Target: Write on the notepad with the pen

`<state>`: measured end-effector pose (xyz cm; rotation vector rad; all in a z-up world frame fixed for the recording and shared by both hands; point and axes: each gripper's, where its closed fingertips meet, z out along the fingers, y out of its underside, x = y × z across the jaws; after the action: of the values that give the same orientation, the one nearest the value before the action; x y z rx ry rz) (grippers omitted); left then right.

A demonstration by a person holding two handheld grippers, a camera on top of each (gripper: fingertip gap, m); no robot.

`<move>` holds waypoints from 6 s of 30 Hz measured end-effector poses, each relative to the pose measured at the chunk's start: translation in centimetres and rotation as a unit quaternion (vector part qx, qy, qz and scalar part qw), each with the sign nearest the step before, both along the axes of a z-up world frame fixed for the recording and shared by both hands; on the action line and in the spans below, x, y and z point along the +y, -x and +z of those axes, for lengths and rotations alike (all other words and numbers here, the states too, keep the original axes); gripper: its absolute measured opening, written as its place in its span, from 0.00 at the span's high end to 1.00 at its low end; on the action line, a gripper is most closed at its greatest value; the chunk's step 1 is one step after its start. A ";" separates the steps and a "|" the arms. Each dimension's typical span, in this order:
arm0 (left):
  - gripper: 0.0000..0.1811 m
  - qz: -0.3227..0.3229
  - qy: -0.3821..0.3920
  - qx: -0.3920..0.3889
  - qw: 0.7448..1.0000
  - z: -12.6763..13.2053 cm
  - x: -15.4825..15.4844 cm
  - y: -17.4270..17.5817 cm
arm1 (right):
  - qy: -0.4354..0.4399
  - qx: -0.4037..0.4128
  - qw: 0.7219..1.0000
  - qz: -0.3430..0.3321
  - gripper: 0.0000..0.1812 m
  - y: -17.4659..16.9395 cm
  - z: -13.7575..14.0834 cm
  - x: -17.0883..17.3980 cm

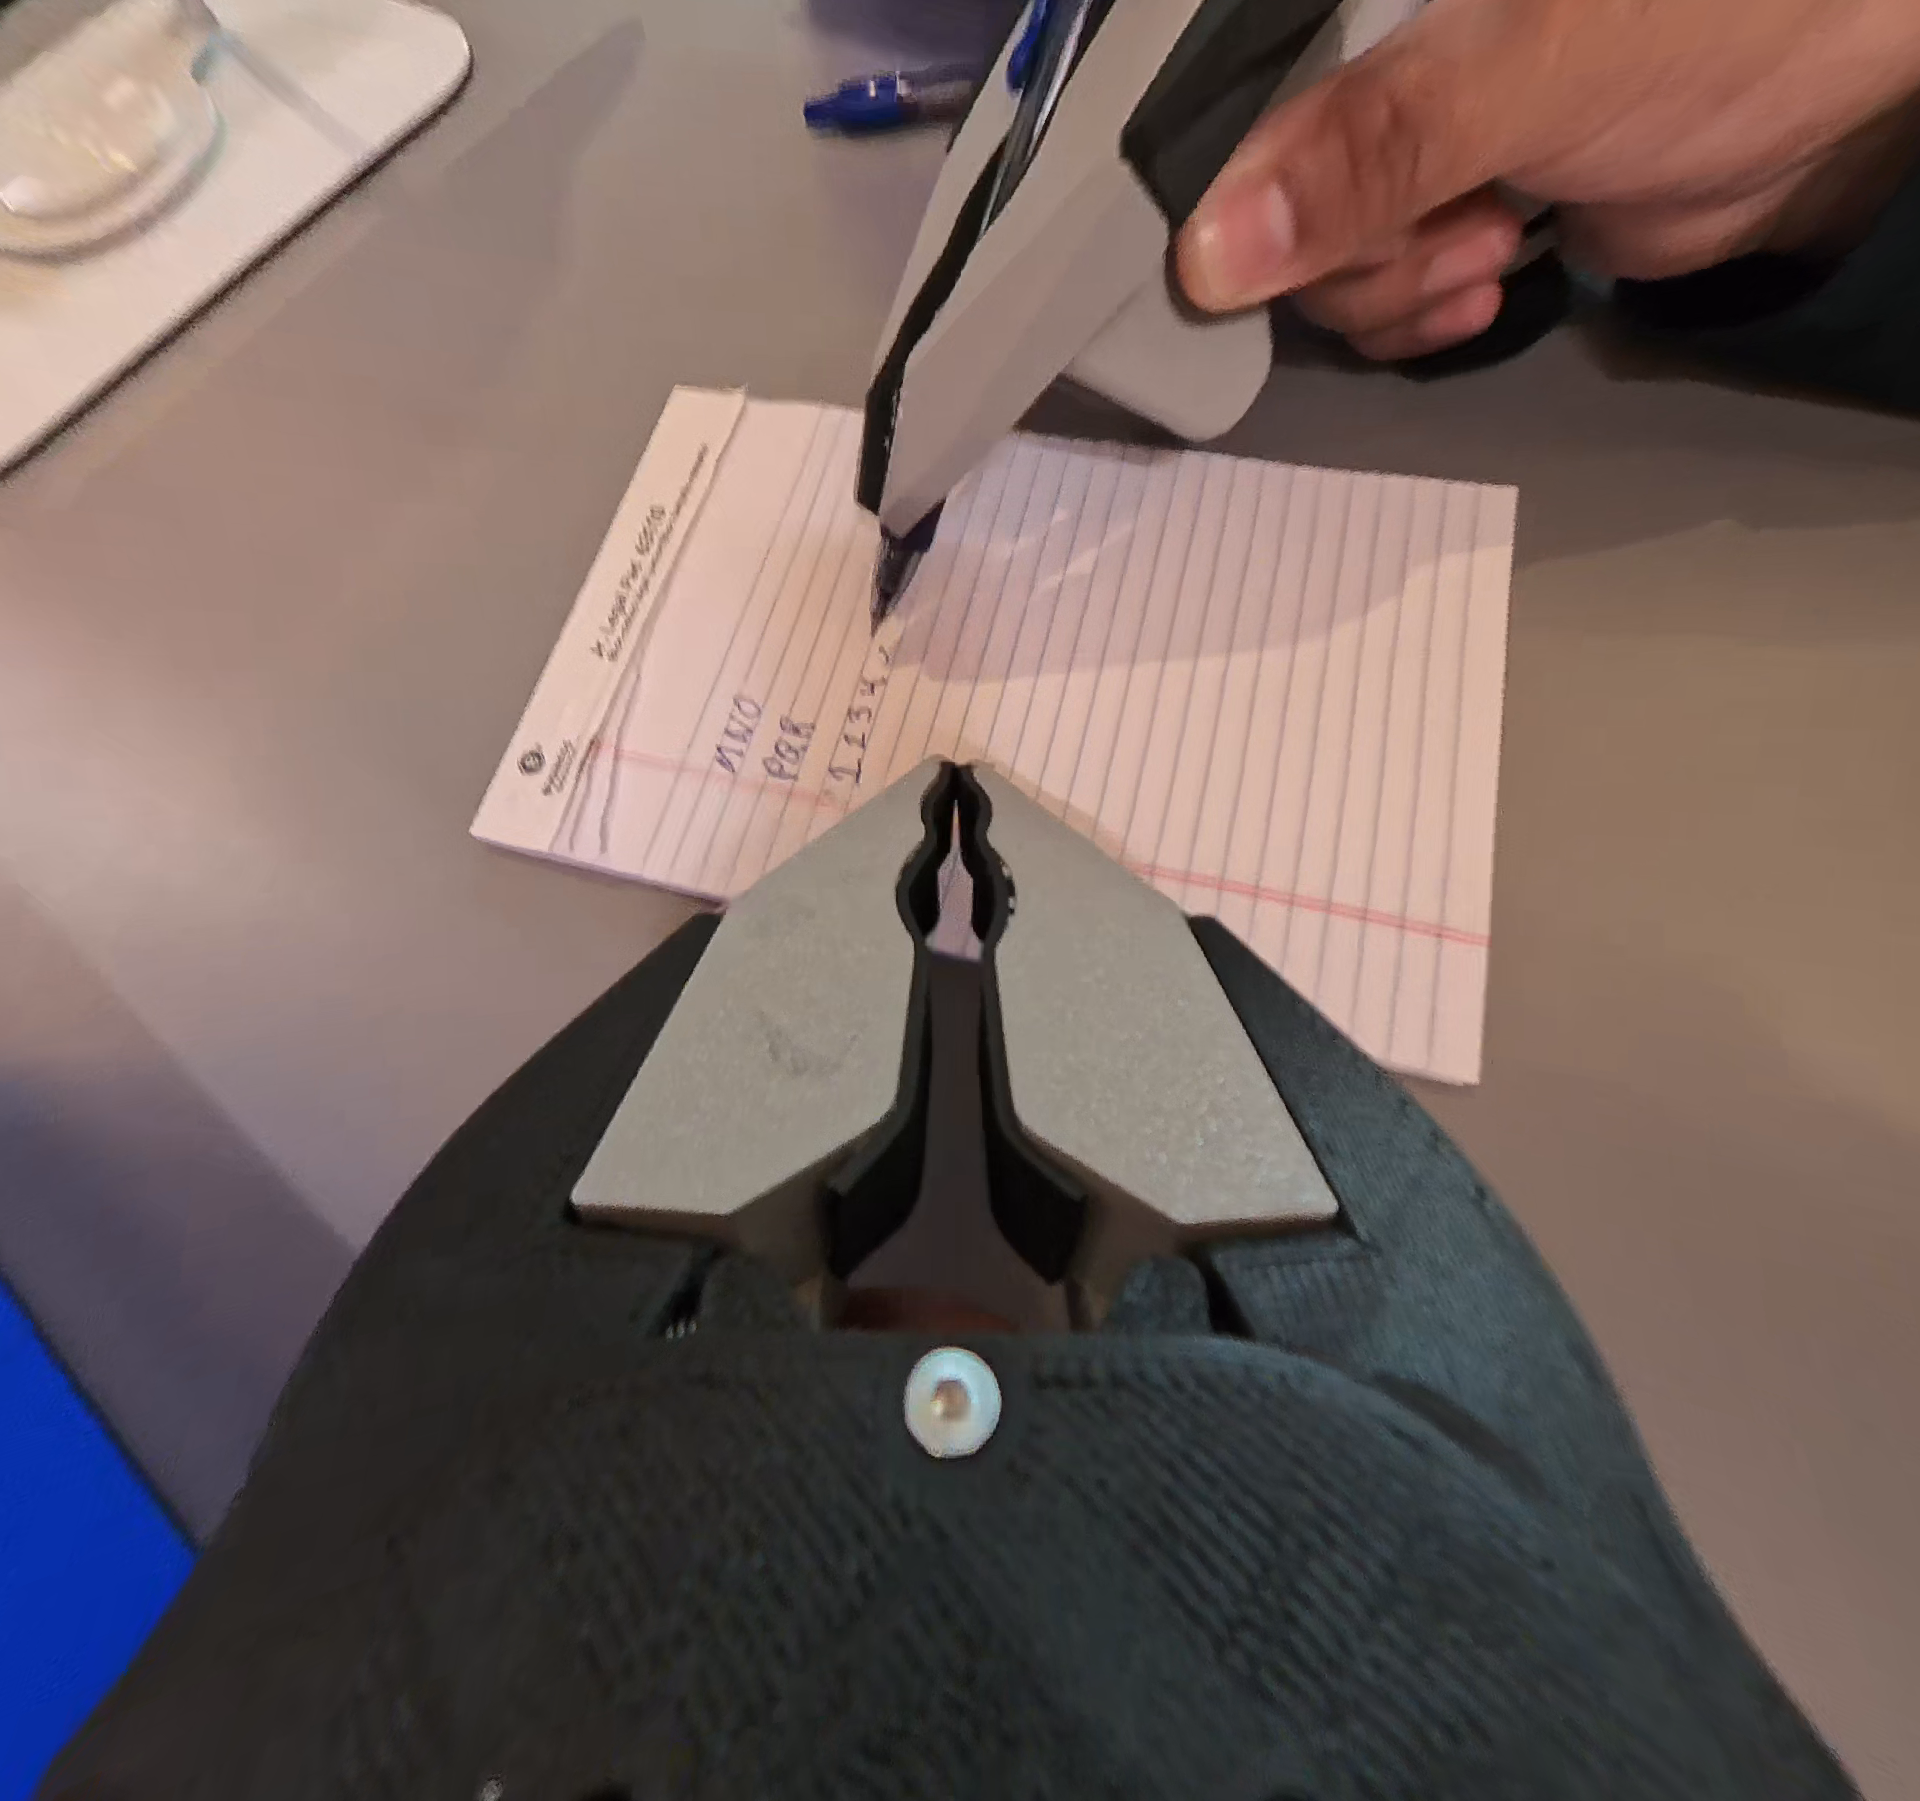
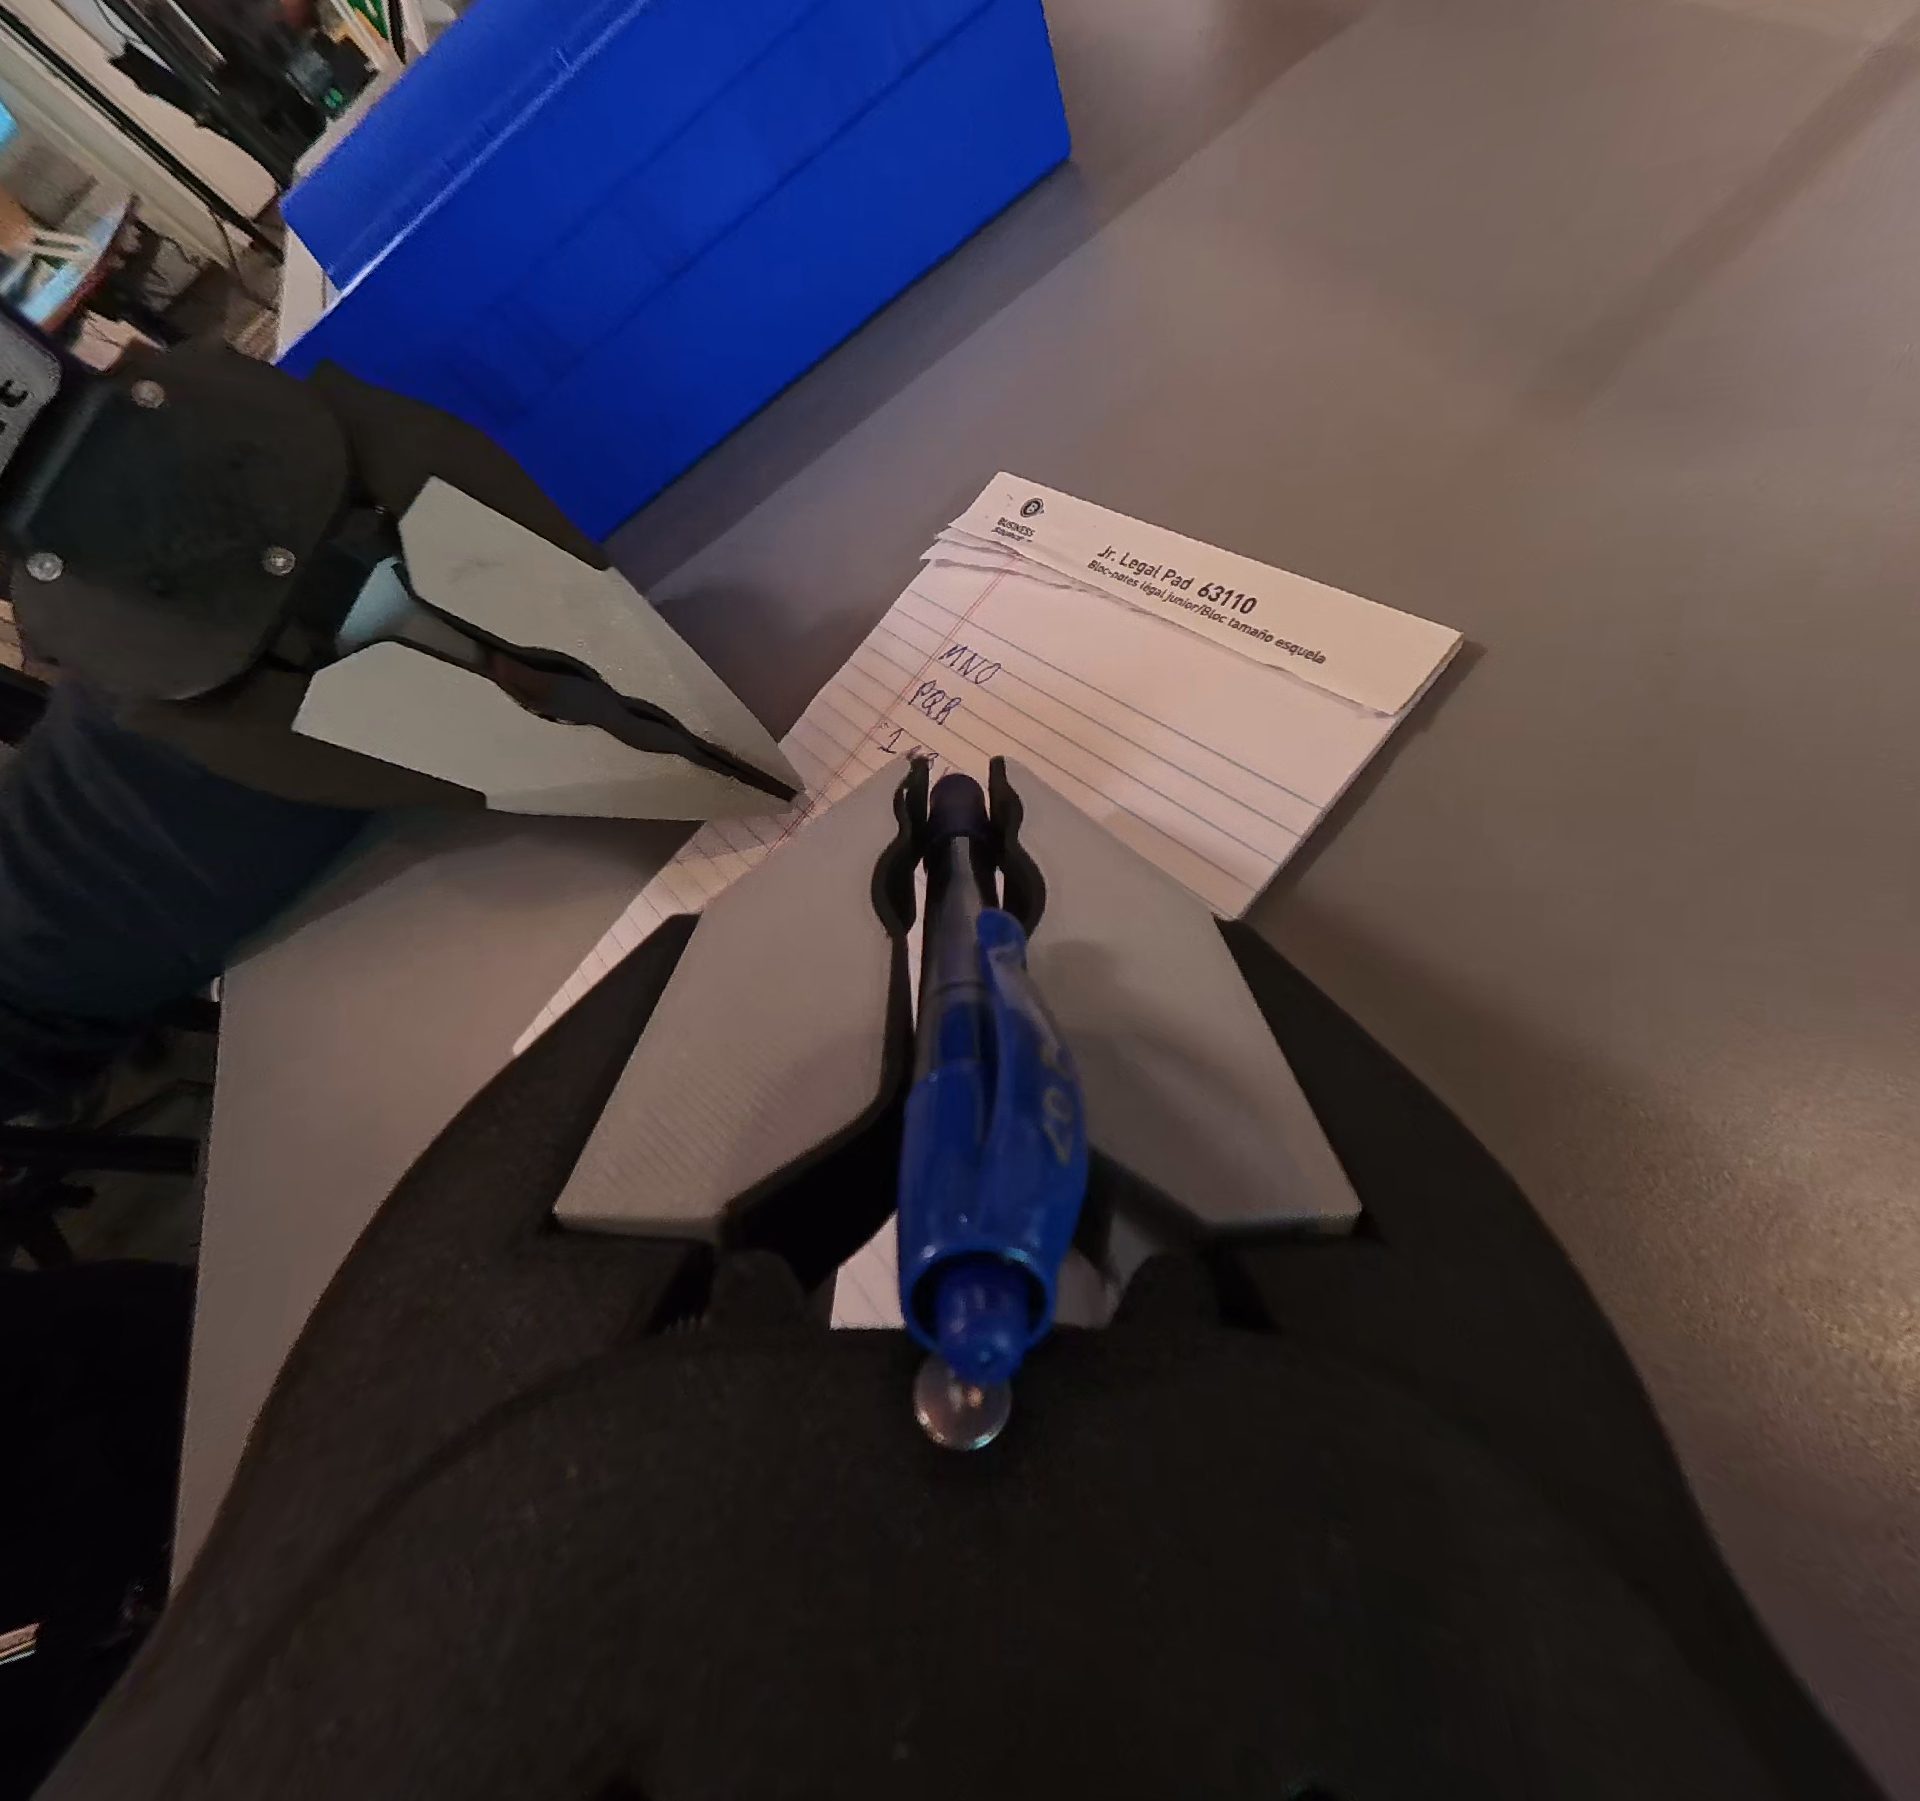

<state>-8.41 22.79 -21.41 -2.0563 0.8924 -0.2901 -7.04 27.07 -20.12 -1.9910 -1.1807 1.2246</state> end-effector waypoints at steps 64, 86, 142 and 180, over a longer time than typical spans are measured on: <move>1.00 0.018 0.009 0.039 0.999 -1.3 0.3 0.2 | -0.013 -0.027 1.000 0.002 0.95 0.4 -0.8 -0.2; 1.00 0.018 0.009 0.038 0.999 -1.3 0.4 0.2 | 0.000 -0.020 1.000 -0.002 0.96 0.2 -0.7 0.0; 0.92 -0.111 0.105 -0.191 0.970 2.6 -3.7 -4.2 | 0.040 0.173 0.971 0.159 0.97 2.2 6.5 -7.0; 0.97 -0.110 0.065 -0.164 0.978 2.6 -3.4 -5.1 | 0.080 0.340 0.933 0.089 1.00 -0.1 11.8 -3.9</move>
<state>-3.29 19.38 -18.83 -1.9501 0.9114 -0.8021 -6.91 23.21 -8.37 -1.3693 -0.9257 1.9456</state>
